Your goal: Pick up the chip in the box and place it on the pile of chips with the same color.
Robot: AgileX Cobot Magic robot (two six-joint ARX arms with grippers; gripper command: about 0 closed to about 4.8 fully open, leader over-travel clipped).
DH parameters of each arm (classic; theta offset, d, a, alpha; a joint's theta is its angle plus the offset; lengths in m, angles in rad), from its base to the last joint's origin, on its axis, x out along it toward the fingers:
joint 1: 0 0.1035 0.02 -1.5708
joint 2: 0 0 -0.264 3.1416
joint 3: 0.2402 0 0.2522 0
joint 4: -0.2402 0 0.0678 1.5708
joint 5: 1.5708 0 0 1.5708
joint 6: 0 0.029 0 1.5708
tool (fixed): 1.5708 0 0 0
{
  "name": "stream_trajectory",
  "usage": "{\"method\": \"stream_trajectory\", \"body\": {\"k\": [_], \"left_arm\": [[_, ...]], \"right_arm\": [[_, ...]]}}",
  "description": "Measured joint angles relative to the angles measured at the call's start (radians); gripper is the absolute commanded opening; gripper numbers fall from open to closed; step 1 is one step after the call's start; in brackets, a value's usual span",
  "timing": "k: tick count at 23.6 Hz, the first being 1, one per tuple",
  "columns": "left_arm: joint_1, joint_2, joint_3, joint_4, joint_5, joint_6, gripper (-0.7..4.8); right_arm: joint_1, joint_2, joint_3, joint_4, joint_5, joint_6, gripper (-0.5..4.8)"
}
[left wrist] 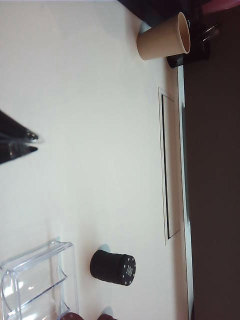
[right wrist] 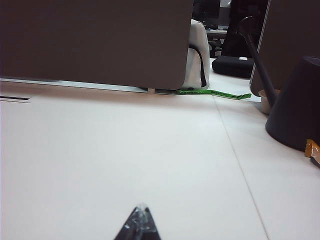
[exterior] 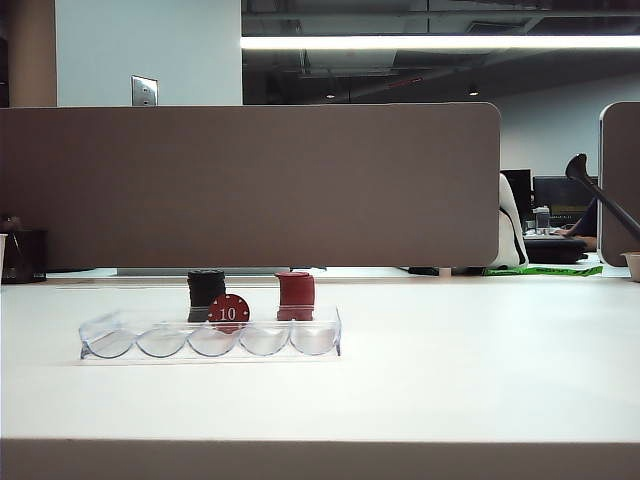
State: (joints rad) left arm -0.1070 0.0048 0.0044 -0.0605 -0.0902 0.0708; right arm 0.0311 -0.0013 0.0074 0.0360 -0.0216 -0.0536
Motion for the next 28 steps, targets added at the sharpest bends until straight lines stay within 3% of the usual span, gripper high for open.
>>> {"method": "stream_trajectory", "body": {"k": [8, 12, 20, 28], "left_arm": [[0.000, 0.000, 0.000, -0.003, 0.000, 0.000, -0.03], [0.000, 0.000, 0.000, -0.004, 0.000, 0.000, -0.03], [0.000, 0.000, 0.001, -0.003, 0.040, -0.019, -0.03], [0.000, 0.000, 0.048, 0.003, 0.108, -0.019, -0.03]], "right_arm": [[0.000, 0.000, 0.004, 0.049, 0.000, 0.000, -0.06], [0.000, 0.002, 0.095, 0.051, 0.000, -0.002, -0.06], [0.000, 0.097, 0.278, -0.124, -0.008, -0.055, -0.06], [0.011, 0.509, 0.518, -0.177, -0.225, -0.095, -0.06]]}}
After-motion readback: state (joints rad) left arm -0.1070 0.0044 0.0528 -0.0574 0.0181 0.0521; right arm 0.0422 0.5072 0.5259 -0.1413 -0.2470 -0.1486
